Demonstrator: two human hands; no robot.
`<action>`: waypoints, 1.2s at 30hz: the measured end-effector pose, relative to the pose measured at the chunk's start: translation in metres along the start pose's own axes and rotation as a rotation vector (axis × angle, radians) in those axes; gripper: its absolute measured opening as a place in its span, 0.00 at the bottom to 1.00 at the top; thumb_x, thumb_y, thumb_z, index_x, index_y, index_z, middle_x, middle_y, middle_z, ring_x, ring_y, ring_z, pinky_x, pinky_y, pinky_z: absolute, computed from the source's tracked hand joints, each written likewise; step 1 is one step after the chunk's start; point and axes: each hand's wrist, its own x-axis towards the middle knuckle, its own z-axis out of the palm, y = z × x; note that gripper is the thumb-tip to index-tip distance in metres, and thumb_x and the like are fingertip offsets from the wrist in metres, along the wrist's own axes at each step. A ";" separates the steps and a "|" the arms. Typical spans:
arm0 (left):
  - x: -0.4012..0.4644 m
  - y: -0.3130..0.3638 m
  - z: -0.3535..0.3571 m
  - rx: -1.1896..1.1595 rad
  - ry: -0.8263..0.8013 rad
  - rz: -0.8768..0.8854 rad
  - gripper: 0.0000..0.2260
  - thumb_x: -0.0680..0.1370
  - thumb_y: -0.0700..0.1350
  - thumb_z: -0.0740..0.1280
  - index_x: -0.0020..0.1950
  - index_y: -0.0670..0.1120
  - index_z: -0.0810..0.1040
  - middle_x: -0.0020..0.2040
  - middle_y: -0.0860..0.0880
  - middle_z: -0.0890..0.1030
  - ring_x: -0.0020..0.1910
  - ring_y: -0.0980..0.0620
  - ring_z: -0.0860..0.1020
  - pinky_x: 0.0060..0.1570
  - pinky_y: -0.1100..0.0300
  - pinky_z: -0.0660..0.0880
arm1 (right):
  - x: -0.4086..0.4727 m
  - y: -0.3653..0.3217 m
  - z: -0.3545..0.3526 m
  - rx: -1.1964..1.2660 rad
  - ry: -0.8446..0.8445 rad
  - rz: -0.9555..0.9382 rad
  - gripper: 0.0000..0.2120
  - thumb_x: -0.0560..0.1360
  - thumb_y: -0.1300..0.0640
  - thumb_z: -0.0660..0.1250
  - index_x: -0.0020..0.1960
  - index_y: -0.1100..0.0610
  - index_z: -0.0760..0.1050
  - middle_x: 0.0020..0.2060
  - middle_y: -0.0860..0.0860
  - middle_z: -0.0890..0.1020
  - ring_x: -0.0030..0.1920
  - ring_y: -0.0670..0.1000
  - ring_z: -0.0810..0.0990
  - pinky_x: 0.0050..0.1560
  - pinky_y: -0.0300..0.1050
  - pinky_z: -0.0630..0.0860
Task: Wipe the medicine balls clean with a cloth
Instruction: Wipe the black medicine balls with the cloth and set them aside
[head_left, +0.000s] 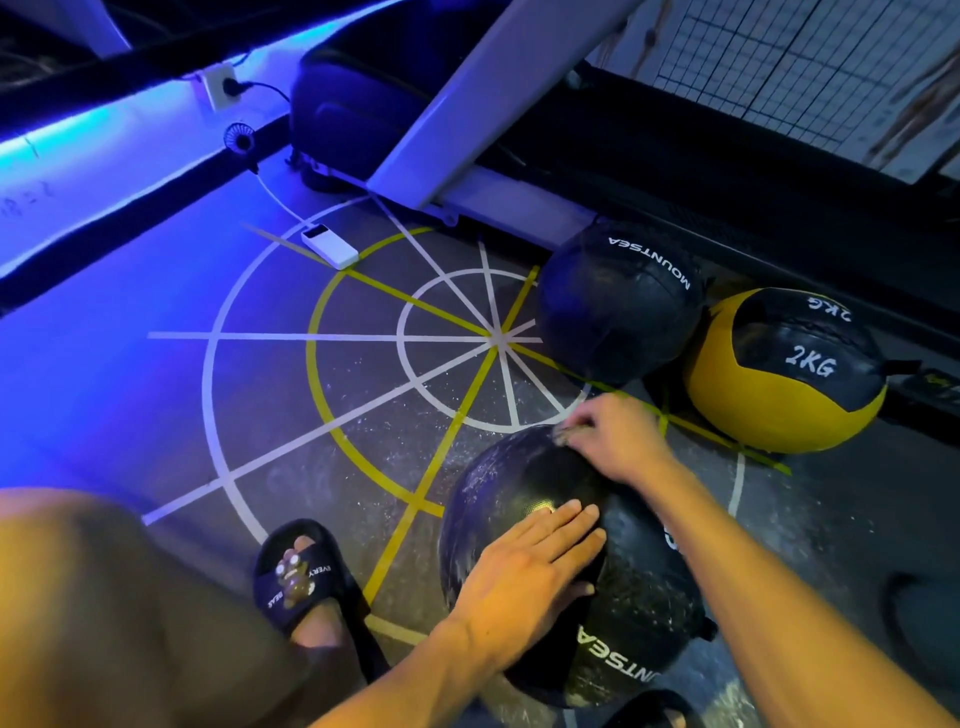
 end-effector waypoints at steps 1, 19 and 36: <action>-0.002 -0.001 0.000 -0.026 0.030 0.014 0.21 0.83 0.58 0.62 0.73 0.52 0.75 0.77 0.54 0.72 0.77 0.54 0.68 0.76 0.55 0.66 | -0.007 -0.018 0.008 -0.011 -0.069 -0.099 0.05 0.75 0.46 0.74 0.48 0.45 0.85 0.44 0.43 0.85 0.46 0.45 0.81 0.47 0.42 0.74; -0.001 0.003 0.010 -0.137 0.159 0.033 0.20 0.82 0.52 0.67 0.73 0.50 0.75 0.75 0.54 0.73 0.77 0.54 0.67 0.78 0.58 0.61 | 0.011 -0.055 0.015 -0.160 -0.222 -0.210 0.05 0.75 0.51 0.76 0.49 0.50 0.86 0.42 0.46 0.86 0.41 0.46 0.83 0.49 0.47 0.82; -0.005 0.001 0.008 -0.158 0.078 0.063 0.21 0.82 0.54 0.65 0.74 0.52 0.74 0.76 0.56 0.72 0.77 0.55 0.66 0.78 0.61 0.57 | -0.001 -0.030 0.022 0.002 -0.079 -0.185 0.06 0.77 0.48 0.72 0.52 0.46 0.85 0.45 0.44 0.82 0.48 0.47 0.80 0.50 0.44 0.75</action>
